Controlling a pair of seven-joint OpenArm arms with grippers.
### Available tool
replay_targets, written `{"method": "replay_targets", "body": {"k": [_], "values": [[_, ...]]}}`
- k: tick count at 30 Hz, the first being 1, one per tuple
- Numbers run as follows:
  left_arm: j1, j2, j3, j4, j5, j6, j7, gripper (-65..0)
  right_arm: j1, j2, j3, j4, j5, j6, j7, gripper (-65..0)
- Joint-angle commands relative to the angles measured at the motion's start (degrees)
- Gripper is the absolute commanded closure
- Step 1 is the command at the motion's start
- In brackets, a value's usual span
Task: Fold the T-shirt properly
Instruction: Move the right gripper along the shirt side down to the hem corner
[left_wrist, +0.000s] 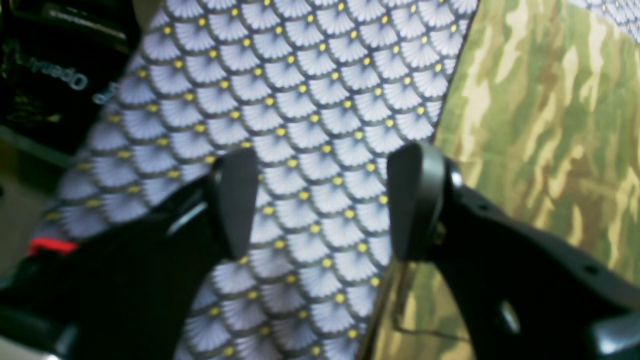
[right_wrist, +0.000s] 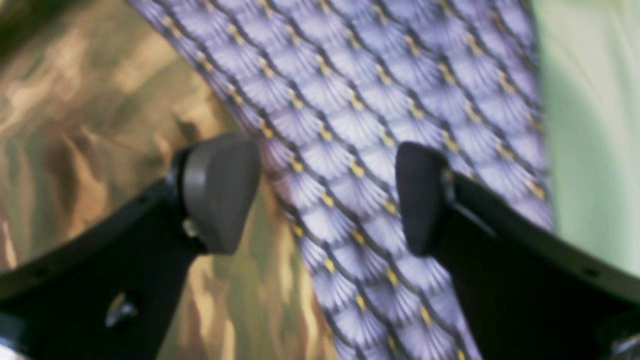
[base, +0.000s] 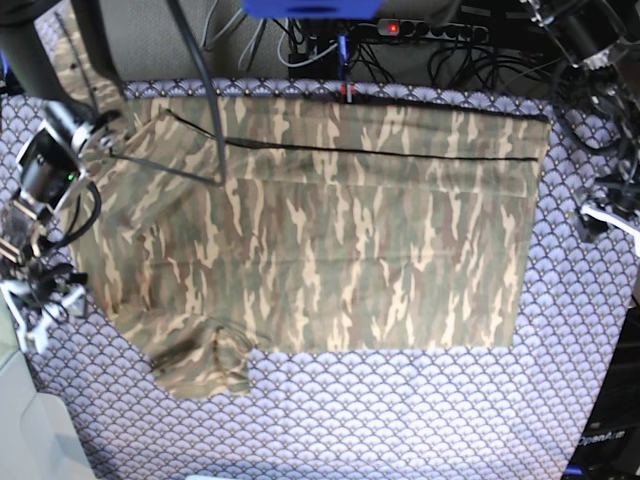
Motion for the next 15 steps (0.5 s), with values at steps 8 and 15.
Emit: {"method": "replay_targets", "body": {"k": [8,15], "values": [[0.7,4.8,-2.3,2.0,8.1,-0.2,-1.0,-39.9,6.4,2.5,-2.0,-14.8,0.6,-0.2,11.9,-46.9],[0.7,5.6,-4.2,2.0,9.5,-0.5,-1.0,-39.9,6.2,2.8,-2.0,-16.8,0.6,-0.2,17.6,-47.1]]}}
